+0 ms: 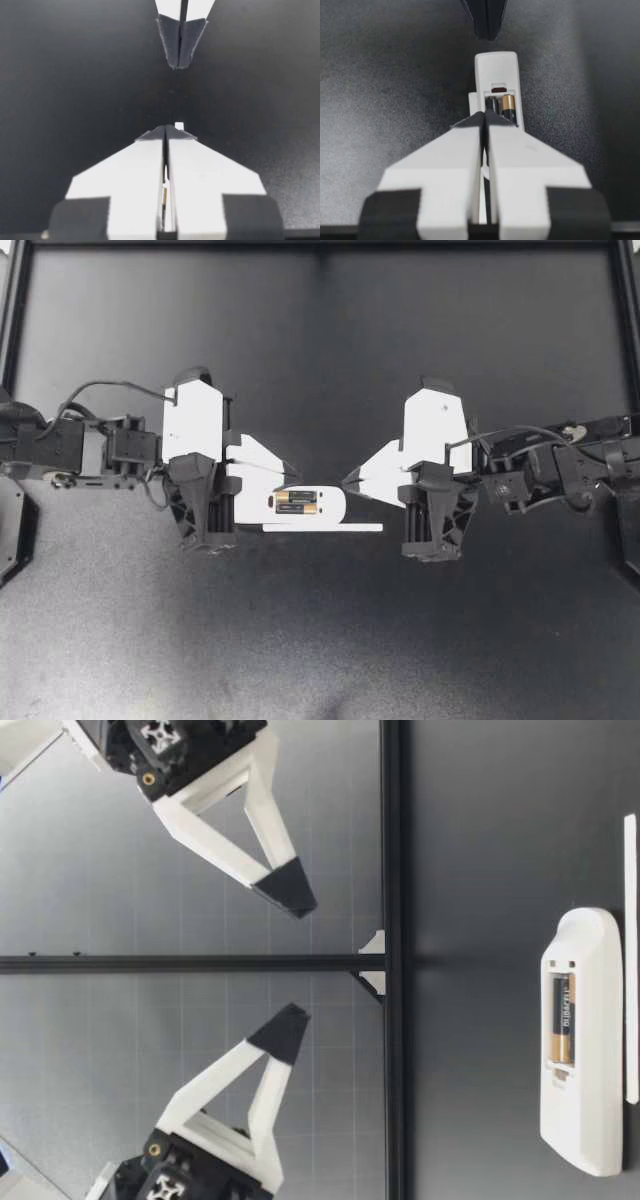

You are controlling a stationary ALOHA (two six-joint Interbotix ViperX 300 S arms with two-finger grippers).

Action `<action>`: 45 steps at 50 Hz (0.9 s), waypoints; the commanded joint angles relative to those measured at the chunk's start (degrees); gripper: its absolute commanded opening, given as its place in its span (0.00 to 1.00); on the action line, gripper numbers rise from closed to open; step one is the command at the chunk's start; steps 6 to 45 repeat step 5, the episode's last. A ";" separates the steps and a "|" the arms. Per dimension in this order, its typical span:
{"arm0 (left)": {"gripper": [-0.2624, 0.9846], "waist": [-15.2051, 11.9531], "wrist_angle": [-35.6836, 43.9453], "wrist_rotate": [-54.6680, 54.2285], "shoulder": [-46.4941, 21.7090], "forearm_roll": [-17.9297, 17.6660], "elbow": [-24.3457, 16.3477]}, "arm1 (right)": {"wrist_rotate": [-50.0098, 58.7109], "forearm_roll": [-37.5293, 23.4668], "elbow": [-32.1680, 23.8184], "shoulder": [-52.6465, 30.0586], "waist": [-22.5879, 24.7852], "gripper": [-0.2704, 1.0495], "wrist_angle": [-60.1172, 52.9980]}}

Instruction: Place the battery into the slot of the remote controller.

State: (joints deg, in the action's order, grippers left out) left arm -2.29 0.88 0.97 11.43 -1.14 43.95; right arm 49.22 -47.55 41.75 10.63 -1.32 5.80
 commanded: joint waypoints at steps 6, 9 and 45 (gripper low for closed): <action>0.08 0.00 0.53 0.00 1.05 0.26 -0.62 | 0.44 0.62 -0.97 1.23 -0.53 0.15 -0.26; 0.08 0.00 0.53 0.00 1.05 0.26 -0.62 | 0.44 0.62 -0.97 1.23 -0.53 0.15 -0.26; 0.08 0.00 0.53 0.00 1.05 0.26 -0.62 | 0.44 0.62 -0.97 1.23 -0.53 0.15 -0.26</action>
